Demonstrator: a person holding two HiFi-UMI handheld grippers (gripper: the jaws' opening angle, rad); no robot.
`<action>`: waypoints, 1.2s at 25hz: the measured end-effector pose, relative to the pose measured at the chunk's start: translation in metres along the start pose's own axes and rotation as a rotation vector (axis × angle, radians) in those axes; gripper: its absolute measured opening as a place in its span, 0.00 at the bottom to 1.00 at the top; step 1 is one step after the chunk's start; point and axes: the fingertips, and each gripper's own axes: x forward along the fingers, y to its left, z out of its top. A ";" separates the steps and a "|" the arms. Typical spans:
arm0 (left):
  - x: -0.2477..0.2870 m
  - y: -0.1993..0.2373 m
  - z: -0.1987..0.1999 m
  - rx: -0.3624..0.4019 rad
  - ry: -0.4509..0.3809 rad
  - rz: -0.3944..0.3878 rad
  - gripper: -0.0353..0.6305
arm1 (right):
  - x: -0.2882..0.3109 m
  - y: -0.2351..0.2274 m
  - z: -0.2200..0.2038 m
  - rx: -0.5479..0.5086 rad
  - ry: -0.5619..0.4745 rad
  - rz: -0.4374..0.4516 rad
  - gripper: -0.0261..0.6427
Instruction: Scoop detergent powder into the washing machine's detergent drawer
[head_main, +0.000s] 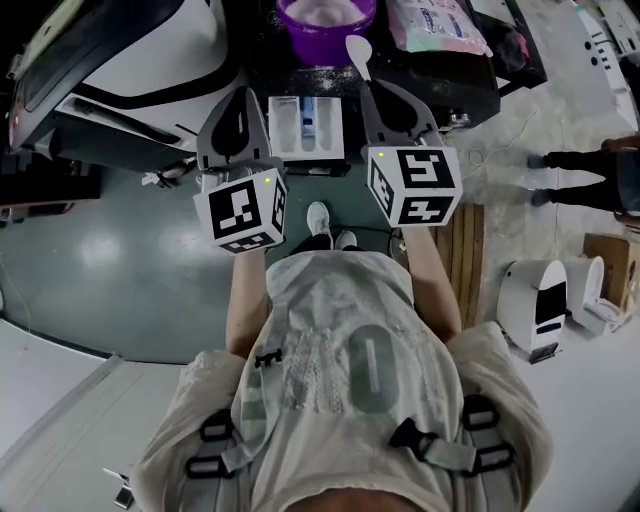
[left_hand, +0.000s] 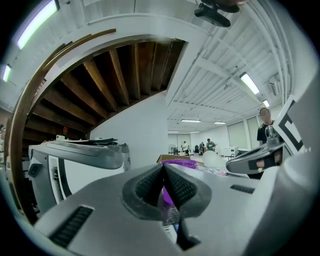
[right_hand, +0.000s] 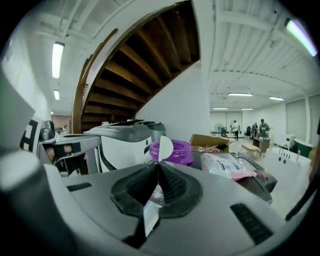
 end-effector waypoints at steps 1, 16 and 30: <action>0.001 -0.006 0.000 -0.006 -0.003 -0.014 0.08 | -0.005 -0.007 -0.003 0.032 0.000 -0.020 0.06; 0.003 -0.076 -0.011 -0.033 0.036 -0.133 0.08 | -0.065 -0.060 -0.045 0.210 0.003 -0.136 0.06; 0.011 -0.068 -0.006 -0.022 0.021 -0.126 0.08 | -0.053 -0.056 -0.032 0.169 -0.011 -0.115 0.06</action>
